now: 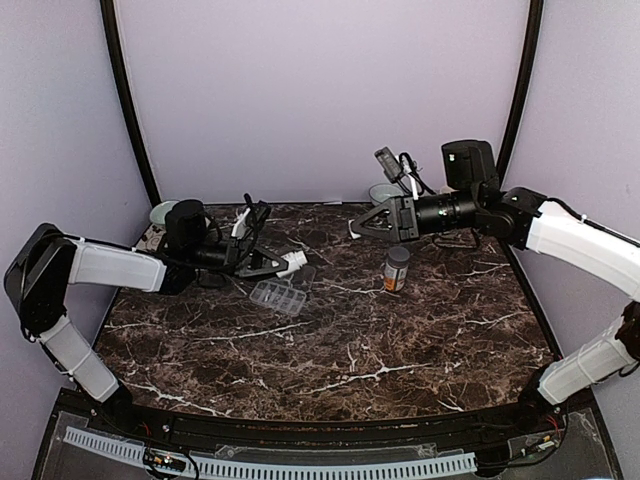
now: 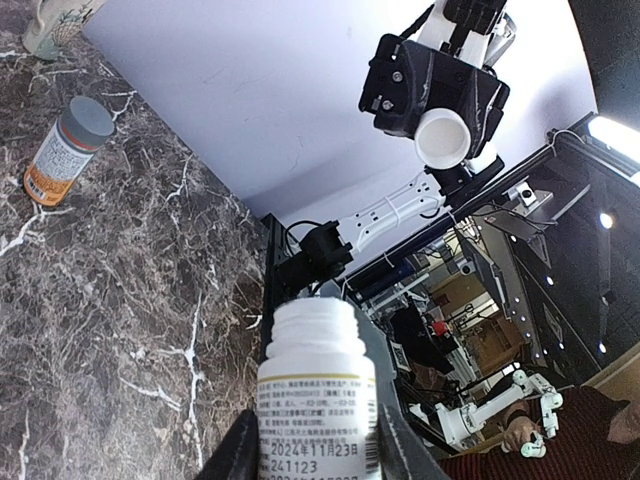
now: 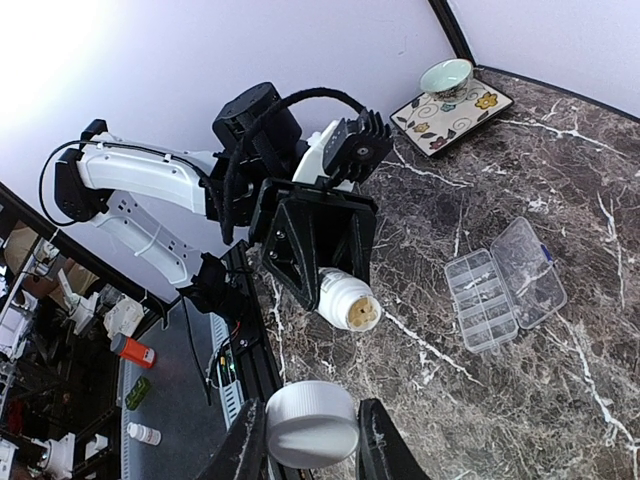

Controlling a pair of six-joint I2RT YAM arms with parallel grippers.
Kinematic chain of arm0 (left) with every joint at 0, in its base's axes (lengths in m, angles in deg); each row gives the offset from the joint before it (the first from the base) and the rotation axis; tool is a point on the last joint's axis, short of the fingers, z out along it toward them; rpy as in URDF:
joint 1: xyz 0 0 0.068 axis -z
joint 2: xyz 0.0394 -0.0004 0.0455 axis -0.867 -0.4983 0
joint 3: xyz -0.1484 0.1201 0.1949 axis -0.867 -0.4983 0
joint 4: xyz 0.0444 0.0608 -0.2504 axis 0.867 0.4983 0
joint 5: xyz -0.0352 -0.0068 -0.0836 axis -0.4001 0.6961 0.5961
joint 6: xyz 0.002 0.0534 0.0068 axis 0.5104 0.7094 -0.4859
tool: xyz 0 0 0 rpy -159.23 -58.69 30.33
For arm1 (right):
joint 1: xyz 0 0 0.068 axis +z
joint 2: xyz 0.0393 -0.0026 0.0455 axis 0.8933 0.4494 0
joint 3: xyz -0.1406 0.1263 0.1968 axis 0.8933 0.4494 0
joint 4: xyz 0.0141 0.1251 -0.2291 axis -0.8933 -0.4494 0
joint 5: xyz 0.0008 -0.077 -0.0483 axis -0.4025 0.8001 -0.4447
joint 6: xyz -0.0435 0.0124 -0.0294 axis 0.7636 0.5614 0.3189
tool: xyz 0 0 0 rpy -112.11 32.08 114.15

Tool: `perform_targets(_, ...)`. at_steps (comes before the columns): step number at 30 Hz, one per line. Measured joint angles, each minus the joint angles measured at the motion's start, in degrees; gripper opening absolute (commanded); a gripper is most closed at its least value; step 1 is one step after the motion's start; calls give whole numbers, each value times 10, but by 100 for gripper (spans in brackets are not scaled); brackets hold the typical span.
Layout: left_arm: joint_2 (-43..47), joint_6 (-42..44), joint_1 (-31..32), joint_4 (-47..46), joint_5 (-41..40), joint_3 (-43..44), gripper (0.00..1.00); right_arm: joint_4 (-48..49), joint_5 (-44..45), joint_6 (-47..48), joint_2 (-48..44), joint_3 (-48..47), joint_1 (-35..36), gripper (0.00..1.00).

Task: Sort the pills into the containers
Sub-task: Pour the pill into the compartment of the pill container.

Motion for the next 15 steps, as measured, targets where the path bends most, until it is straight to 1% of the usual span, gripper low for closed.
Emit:
perform_targets(9, 0, -33, -36, -111, -2, -80, 0, -1, 1, 0, 3, 0, 0, 6)
perform_targets(15, -17, -52, -54, -176, -3, -108, 0, -3, 3, 0, 8, -1, 0, 6)
